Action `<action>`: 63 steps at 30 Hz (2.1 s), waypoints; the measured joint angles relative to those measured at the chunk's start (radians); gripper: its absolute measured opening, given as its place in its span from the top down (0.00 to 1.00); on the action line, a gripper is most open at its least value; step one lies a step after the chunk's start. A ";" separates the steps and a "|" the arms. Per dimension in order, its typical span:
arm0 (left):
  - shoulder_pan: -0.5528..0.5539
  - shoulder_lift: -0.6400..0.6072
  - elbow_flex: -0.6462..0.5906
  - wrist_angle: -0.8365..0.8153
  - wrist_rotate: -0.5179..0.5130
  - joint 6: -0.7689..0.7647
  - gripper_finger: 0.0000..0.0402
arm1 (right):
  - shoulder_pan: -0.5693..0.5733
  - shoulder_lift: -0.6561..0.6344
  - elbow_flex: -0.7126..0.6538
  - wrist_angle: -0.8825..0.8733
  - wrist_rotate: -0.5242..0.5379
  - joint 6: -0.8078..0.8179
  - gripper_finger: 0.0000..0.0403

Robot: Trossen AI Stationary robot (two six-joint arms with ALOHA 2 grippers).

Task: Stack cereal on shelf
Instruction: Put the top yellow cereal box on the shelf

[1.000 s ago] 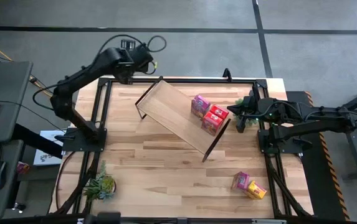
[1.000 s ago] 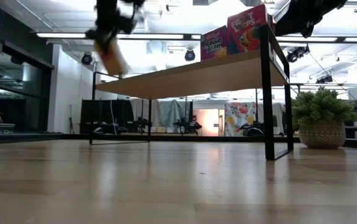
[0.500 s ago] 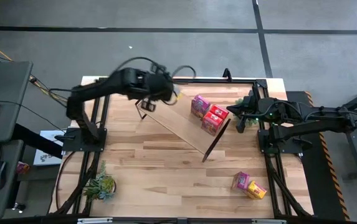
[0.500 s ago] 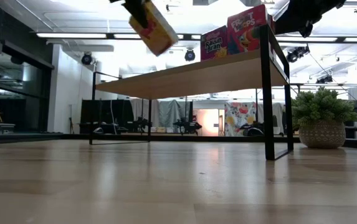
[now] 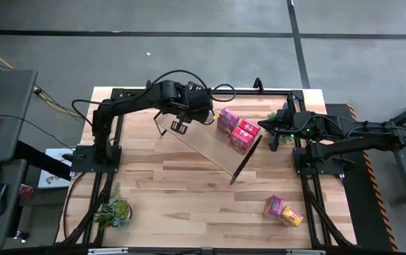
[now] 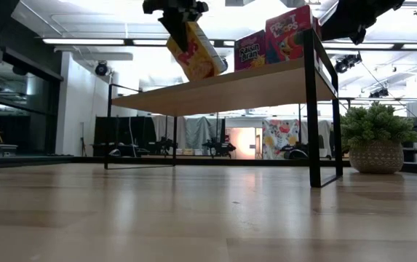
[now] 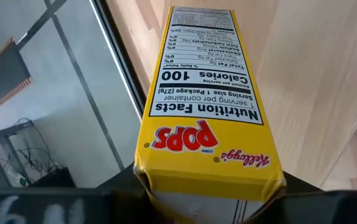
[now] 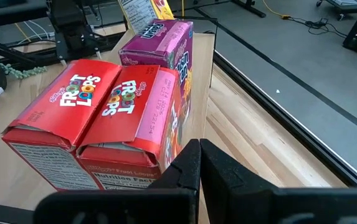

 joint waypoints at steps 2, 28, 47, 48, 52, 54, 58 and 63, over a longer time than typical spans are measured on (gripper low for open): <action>0.000 0.002 0.000 -0.001 0.000 -0.002 0.68 | 0.000 0.000 0.000 -0.001 0.000 0.000 1.00; -0.023 0.082 0.000 0.033 -0.082 0.045 0.57 | 0.000 0.000 -0.001 -0.015 -0.001 -0.001 1.00; -0.034 0.073 -0.001 0.048 -0.142 0.062 0.35 | 0.000 0.000 -0.001 -0.016 -0.005 -0.001 1.00; -0.034 0.072 -0.001 0.049 -0.143 0.062 0.35 | 0.000 0.000 -0.001 -0.016 -0.005 -0.002 1.00; -0.035 0.070 -0.001 0.049 -0.155 0.064 0.35 | 0.001 0.000 -0.001 -0.016 -0.005 -0.002 1.00; -0.035 0.070 -0.001 0.050 -0.168 0.066 0.34 | 0.000 0.000 -0.001 -0.016 -0.005 -0.002 1.00; -0.038 0.070 -0.001 0.062 -0.195 0.086 0.34 | 0.000 0.000 -0.001 -0.016 -0.005 -0.002 1.00; -0.040 0.070 0.020 0.079 -0.212 0.107 0.34 | 0.001 0.000 -0.001 -0.016 -0.005 -0.002 1.00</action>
